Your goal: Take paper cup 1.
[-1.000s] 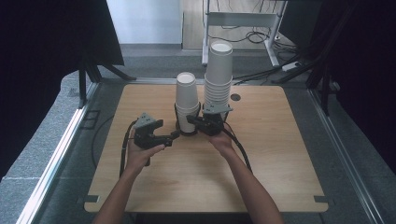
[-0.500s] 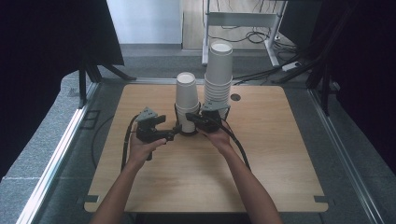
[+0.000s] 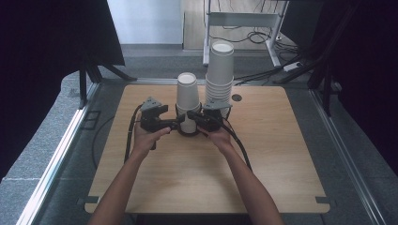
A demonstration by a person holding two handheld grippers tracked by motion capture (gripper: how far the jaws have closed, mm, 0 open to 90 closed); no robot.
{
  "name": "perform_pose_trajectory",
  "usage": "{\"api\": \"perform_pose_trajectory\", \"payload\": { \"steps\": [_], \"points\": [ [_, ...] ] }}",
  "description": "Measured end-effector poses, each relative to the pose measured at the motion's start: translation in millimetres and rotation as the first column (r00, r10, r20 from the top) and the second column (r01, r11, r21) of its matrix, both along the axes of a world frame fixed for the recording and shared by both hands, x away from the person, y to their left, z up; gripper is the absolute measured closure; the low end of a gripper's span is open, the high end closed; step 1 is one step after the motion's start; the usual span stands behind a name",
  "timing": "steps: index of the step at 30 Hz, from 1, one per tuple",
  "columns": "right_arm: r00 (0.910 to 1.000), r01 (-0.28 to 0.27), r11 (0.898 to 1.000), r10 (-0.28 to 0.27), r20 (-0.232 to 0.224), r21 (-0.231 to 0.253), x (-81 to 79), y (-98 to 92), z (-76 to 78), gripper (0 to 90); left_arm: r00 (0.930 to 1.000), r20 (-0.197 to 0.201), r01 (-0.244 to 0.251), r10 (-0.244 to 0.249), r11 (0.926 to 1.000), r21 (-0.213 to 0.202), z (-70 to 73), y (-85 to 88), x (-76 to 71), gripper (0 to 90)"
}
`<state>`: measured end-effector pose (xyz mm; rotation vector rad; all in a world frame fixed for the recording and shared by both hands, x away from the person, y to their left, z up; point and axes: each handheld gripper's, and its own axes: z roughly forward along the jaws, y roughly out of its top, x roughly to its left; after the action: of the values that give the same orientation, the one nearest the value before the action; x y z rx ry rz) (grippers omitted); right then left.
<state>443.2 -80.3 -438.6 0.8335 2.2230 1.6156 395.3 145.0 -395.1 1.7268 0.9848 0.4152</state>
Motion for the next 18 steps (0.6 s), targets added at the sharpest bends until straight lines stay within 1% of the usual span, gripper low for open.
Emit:
{"api": "perform_pose_trajectory", "payload": {
  "steps": [1,2,7,8,10,11,15,18],
  "points": [
    [1.0000,-0.001,1.000,0.001,0.000,-0.001,0.3,-0.1,0.0,88.7,1.0000,0.000,0.000,0.000,1.0000,0.000,0.0,0.0,0.0,14.6],
    [1.0000,-0.001,1.000,0.001,0.001,-0.004,0.2,0.0,0.0,88.7,1.0000,-0.005,-0.001,0.001,1.0000,0.001,1.4,-1.1,3.2,14.5],
    [1.0000,0.007,1.000,-0.007,0.002,-0.023,-1.3,1.4,-0.5,89.0,1.0000,-0.001,-0.008,0.008,0.9998,0.016,4.8,-3.5,9.5,14.4],
    [0.9999,0.010,1.000,-0.010,0.003,-0.025,-1.4,1.5,-0.6,89.0,0.9999,0.005,-0.011,0.011,0.9998,0.018,5.2,-4.0,10.6,14.5],
    [0.9998,0.018,1.000,-0.018,0.009,-0.026,-1.8,1.2,-0.4,88.9,0.9998,0.010,-0.019,0.018,0.9997,0.014,4.9,-4.8,12.1,14.5],
    [0.9997,0.024,0.999,-0.024,0.010,-0.021,-2.1,0.8,0.1,88.9,0.9999,0.005,-0.017,0.016,0.9997,0.016,4.6,-5.2,13.4,14.5],
    [0.9996,0.028,1.000,-0.028,0.001,-0.013,-2.1,0.0,0.4,88.9,0.9998,0.002,-0.018,0.018,0.9996,0.022,4.4,-6.3,16.7,14.4],
    [0.9996,0.028,0.999,-0.028,-0.003,-0.019,-2.1,-0.2,-0.2,88.9,0.9998,0.008,-0.015,0.015,0.9991,0.038,6.2,-9.2,20.9,14.4]
  ]
}}
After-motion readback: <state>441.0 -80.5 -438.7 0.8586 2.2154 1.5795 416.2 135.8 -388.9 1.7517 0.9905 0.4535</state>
